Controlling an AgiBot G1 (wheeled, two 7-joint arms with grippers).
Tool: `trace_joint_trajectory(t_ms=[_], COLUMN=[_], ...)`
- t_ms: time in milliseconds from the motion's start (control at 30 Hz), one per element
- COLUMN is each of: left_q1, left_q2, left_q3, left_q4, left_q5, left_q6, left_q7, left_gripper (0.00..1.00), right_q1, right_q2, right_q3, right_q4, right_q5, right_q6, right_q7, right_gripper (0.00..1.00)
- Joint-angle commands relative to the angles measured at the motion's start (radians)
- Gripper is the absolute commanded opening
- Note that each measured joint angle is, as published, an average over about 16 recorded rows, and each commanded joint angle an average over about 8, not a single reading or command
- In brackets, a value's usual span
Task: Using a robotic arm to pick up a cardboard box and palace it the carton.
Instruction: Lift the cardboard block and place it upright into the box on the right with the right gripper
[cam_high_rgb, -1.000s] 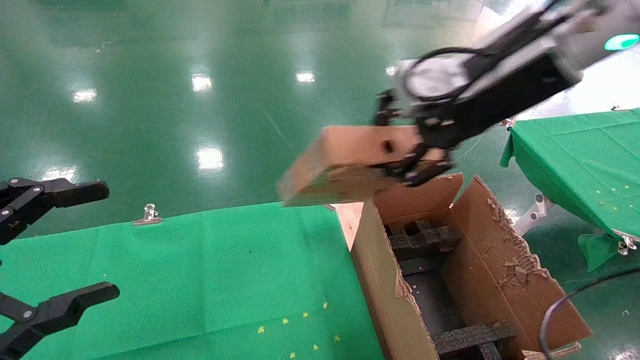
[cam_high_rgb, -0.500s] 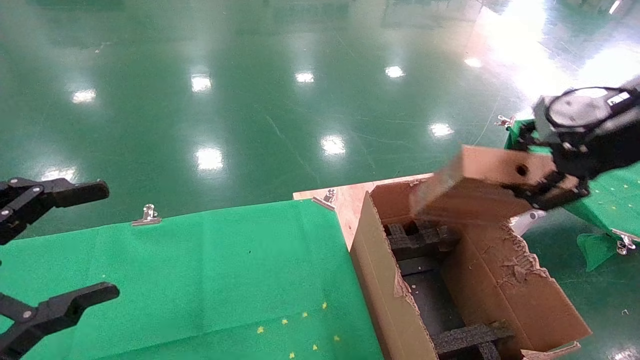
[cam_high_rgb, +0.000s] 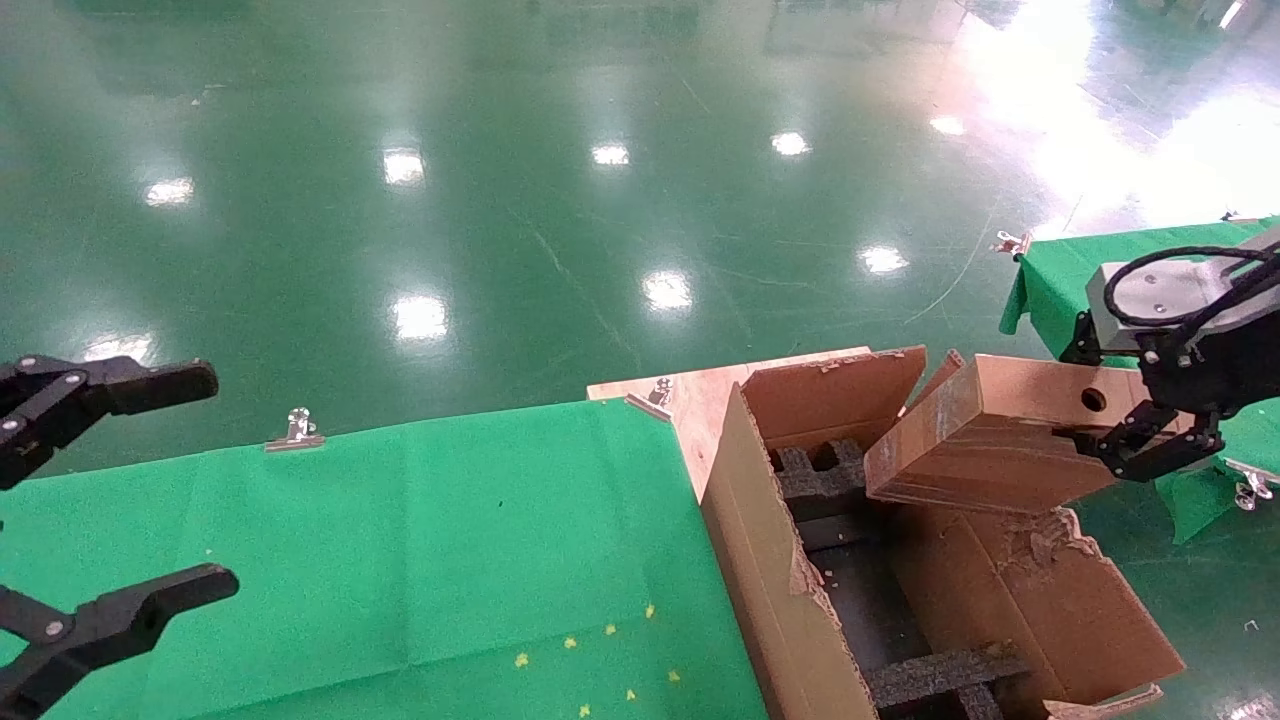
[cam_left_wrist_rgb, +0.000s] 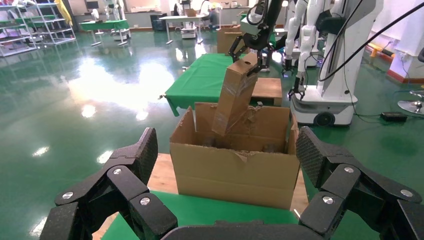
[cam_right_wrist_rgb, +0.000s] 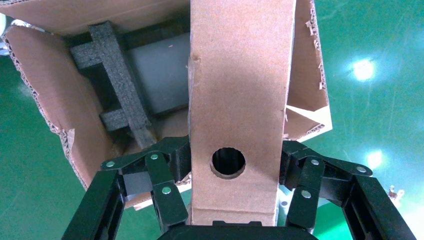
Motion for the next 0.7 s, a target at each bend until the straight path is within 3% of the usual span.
trace_joint_trajectory(t_ms=[33,500,700], left_q1=[0.000,0.000,0.000], left_q2=[0.000,0.000,0.000], left_q3=[0.000,0.000,0.000], left_q4=[0.000,0.000,0.000], left_q5=[0.000,0.000,0.000], left_q6=[0.000,0.000,0.000], left_q7=[0.000,0.000,0.000], left_gripper=[1.00,1.00,1.00], right_q1=[-0.002,-0.159,-0.195], right_q2=[0.000,0.104,0.160], right_q3=[-0.002,0.016,0.025], right_q4=[-0.001,-0.123,-0.124], right_q5=[0.004,0.204,0.263], right_q6=[0.003,0.121,0.169], right_q7=[0.002,0.467,0.607], right_gripper=[0.00,0.00,0.00])
